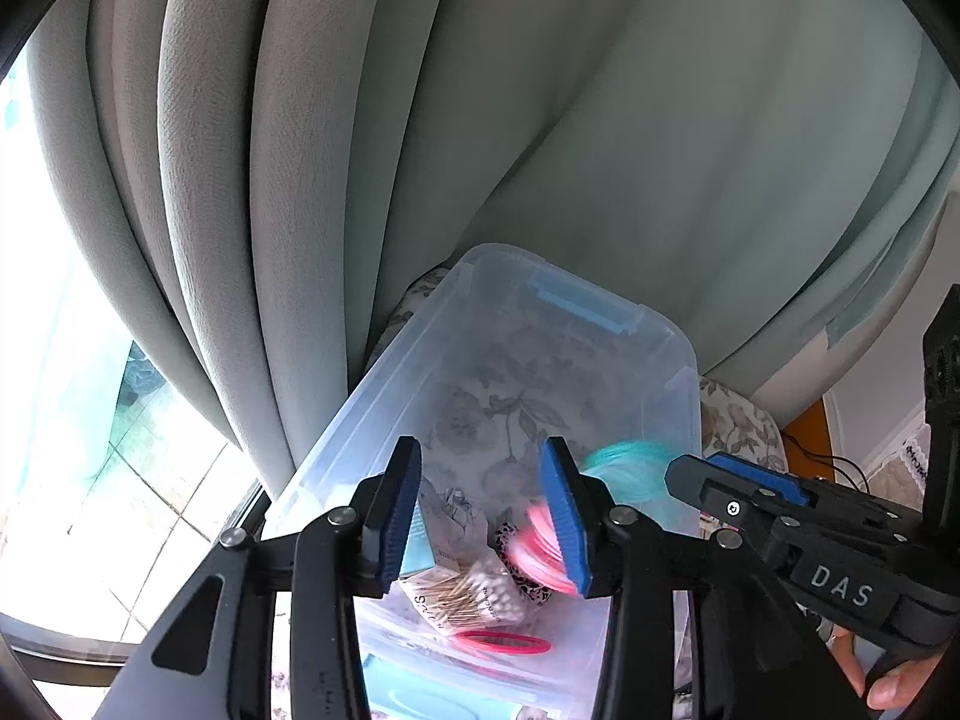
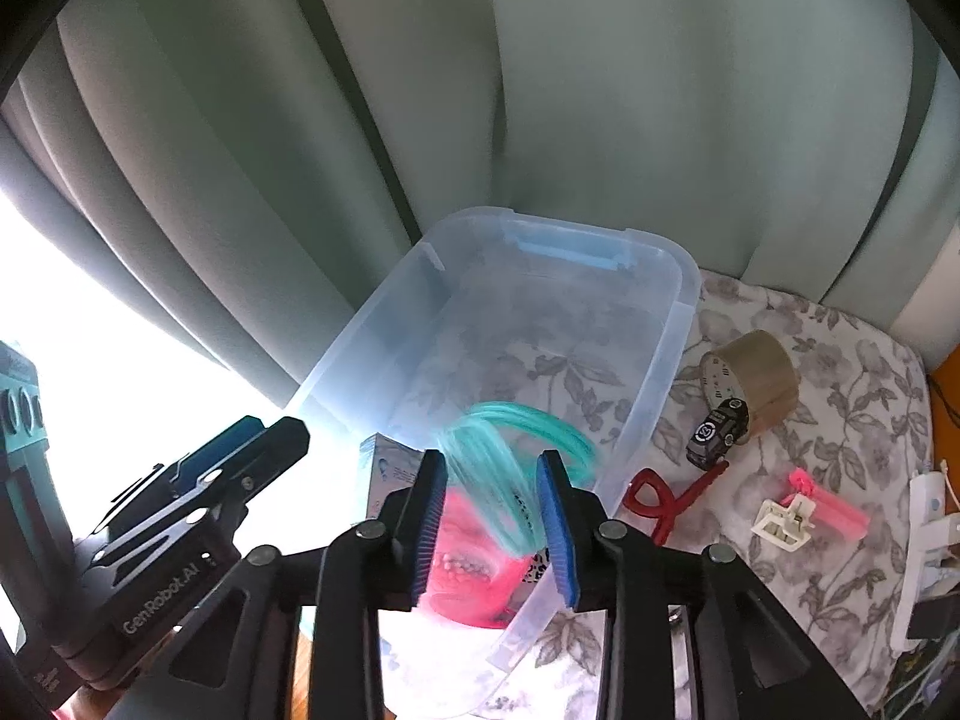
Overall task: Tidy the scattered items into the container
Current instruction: 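Open both tools to drop medicine box and teal coils into the box, then withdraw both tools from the box back over the remaining items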
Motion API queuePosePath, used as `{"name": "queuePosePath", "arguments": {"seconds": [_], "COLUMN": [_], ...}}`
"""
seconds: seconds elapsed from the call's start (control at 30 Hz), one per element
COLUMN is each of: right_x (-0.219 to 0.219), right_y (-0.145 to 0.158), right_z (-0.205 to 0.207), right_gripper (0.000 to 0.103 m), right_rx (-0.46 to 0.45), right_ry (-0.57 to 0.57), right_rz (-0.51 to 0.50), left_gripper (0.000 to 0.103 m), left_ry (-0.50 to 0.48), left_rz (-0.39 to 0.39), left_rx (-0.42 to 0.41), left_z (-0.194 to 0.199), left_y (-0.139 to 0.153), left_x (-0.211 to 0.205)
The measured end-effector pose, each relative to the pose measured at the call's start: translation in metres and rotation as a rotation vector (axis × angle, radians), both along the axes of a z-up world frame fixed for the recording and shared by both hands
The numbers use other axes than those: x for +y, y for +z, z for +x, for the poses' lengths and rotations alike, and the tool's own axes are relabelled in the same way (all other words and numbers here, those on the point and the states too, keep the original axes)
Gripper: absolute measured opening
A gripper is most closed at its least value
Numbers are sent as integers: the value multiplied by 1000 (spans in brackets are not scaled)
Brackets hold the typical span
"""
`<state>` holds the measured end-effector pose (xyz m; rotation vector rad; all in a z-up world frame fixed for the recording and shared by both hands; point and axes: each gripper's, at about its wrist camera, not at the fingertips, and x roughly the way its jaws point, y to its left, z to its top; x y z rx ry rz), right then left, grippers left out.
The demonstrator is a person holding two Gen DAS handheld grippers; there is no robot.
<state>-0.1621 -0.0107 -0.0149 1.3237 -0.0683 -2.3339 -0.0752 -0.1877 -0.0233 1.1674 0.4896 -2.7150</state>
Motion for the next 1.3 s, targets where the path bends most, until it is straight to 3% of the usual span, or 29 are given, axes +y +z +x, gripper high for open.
{"name": "queuePosePath", "arguments": {"seconds": [0.33, 0.4, 0.63, 0.87, 1.07, 1.3], "right_x": [2, 4, 23, 49, 72, 106], "right_y": [4, 3, 1, 0, 0, 0], "right_z": [4, 5, 11, 18, 28, 37], "right_gripper": [45, 45, 45, 45, 45, 45], "right_rx": [13, 11, 9, 5, 5, 14], "right_ry": [5, 2, -34, -81, -114, -169], "right_rz": [-7, -12, -37, -65, -88, -134], "left_gripper": [49, 57, 67, 67, 67, 67], "left_ry": [23, 34, 71, 57, 75, -4], "left_rz": [-47, -67, -107, -56, 45, 72], "left_rx": [-9, -15, 20, 95, 148, 201], "left_z": [1, 0, 3, 7, 8, 8], "left_y": [-1, 1, 10, 14, 10, 15], "left_x": [1, 4, 14, 18, 21, 54]}}
